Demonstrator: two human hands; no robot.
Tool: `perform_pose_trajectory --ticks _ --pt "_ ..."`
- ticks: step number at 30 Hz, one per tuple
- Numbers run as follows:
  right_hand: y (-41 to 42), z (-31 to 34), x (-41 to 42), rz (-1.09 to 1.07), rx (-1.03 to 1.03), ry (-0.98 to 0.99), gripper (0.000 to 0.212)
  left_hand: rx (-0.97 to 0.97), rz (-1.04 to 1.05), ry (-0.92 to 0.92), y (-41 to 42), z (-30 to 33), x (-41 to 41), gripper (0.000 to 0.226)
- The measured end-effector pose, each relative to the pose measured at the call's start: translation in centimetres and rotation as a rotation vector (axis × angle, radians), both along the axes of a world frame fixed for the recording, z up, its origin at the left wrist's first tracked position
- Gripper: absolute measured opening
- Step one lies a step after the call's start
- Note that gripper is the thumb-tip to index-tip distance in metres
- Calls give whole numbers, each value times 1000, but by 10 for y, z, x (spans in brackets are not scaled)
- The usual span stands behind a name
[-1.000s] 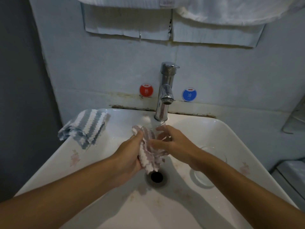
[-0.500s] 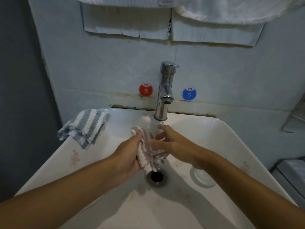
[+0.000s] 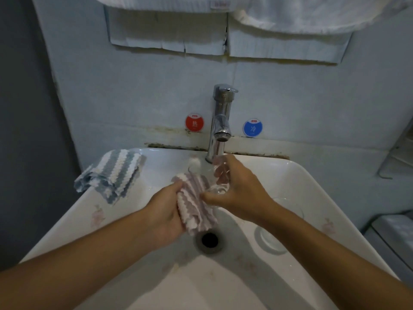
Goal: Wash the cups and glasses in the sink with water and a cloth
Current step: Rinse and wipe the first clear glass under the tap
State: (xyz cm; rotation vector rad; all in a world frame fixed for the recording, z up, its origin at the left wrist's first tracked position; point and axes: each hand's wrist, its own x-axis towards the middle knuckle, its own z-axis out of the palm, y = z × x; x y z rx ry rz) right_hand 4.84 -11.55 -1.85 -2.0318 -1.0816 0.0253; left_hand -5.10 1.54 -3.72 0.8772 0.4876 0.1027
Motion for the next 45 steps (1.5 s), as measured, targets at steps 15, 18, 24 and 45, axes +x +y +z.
perform_pose_trajectory --ticks 15,18,24,45 --pt "6 -6 -2 52 257 133 64 78 -12 86 -5 8 -4 46" --pt "5 -9 -3 95 279 133 62 60 6 46 -2 10 -3 49" --pt "10 -10 1 55 237 100 64 131 -42 104 7 9 -4 47" --pt "-7 0 11 81 -187 -238 81 1351 148 -183 15 14 -4 18"
